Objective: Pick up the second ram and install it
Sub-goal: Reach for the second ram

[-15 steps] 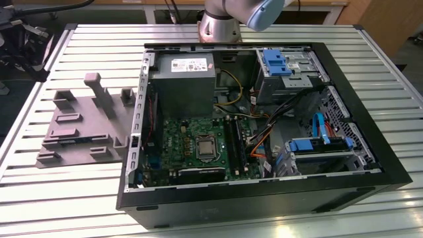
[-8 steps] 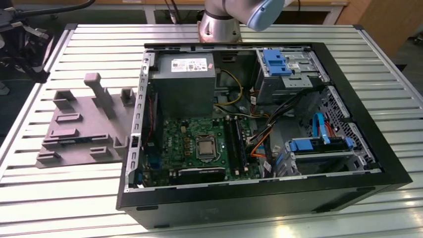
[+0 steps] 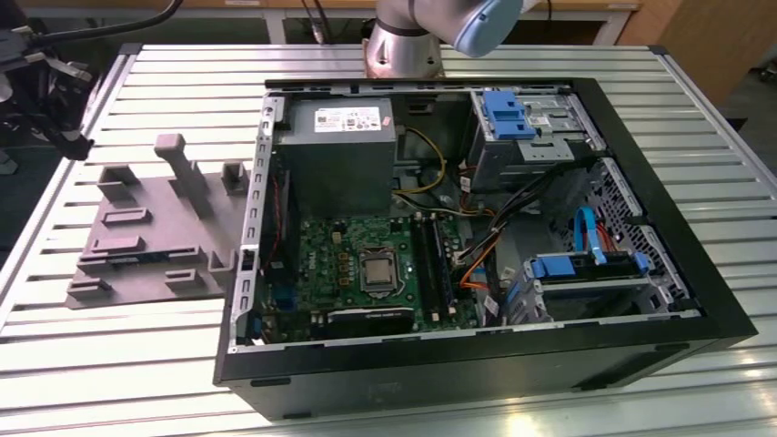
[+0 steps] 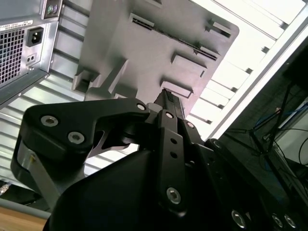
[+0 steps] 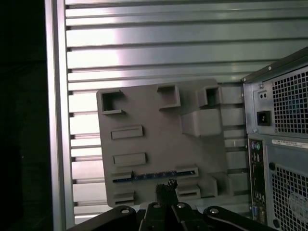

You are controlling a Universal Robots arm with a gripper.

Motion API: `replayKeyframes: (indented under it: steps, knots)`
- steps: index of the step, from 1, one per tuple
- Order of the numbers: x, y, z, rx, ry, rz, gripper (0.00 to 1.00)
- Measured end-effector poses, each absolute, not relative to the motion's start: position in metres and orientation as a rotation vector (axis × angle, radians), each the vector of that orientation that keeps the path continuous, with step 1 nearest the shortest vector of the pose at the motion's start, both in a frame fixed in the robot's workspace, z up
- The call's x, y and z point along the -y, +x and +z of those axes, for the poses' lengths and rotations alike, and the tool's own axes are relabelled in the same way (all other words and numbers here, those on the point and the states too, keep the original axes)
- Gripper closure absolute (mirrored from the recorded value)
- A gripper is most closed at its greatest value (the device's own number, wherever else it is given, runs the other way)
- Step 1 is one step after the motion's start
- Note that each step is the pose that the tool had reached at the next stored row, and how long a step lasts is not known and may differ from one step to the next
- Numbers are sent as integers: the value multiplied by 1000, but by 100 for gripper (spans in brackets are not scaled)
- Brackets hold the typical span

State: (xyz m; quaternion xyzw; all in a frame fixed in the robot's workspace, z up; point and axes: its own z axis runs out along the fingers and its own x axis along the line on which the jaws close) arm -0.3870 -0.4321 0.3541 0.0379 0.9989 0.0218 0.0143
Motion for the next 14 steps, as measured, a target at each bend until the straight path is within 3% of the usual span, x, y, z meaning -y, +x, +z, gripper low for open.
replayKeyframes:
  steps: [14]
  knots:
    - [435, -387, 337, -3110, 118, 68, 89]
